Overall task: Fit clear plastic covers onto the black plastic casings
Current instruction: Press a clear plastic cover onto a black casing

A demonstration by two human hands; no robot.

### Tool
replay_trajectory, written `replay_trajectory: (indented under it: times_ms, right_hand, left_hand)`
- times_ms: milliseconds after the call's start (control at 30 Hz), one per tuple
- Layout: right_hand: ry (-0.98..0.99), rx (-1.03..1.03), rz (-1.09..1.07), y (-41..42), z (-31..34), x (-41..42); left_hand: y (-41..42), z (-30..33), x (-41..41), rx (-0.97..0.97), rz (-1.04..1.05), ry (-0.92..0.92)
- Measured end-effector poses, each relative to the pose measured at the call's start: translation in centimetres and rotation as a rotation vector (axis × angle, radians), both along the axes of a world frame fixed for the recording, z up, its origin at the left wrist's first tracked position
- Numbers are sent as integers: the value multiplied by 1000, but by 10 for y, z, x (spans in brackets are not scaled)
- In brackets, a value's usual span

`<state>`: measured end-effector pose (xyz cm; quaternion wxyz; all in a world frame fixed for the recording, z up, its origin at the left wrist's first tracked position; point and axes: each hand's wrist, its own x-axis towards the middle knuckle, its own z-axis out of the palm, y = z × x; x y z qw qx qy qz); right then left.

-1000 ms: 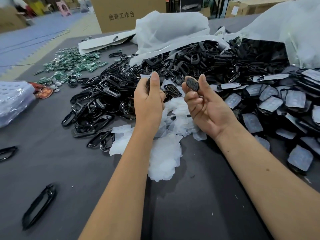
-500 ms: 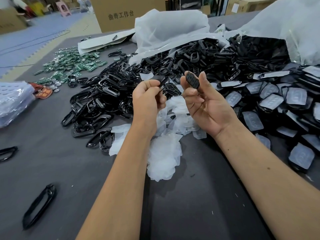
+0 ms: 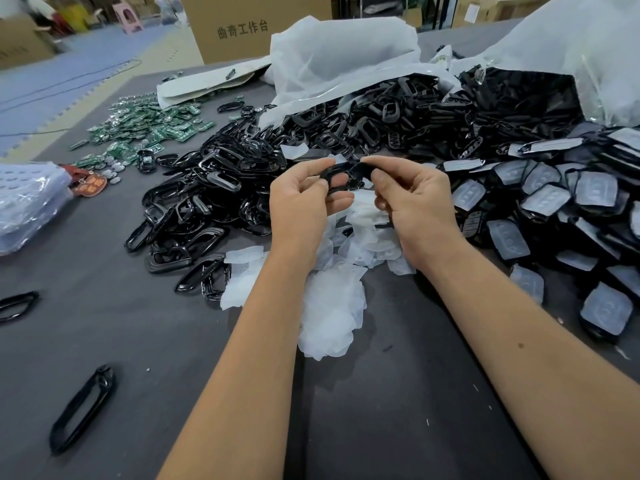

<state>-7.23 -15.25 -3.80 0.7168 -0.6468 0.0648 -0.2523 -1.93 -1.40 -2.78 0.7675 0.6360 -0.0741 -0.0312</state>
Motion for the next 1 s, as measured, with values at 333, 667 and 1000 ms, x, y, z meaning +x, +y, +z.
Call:
replay_trajectory:
  times_ms: [333,667,1000]
  right_hand:
    - [-29,-349,-185,10,0,-2]
    - [-9,-550,-243,11,5,-5]
    - [93,-295,-150,-1,9,-5]
  left_hand:
    - [-1,0,-3,88,-50,-56]
    - [1,-1,-6,173,-48,-154]
    - [7,5,-6,18,-143,-108]
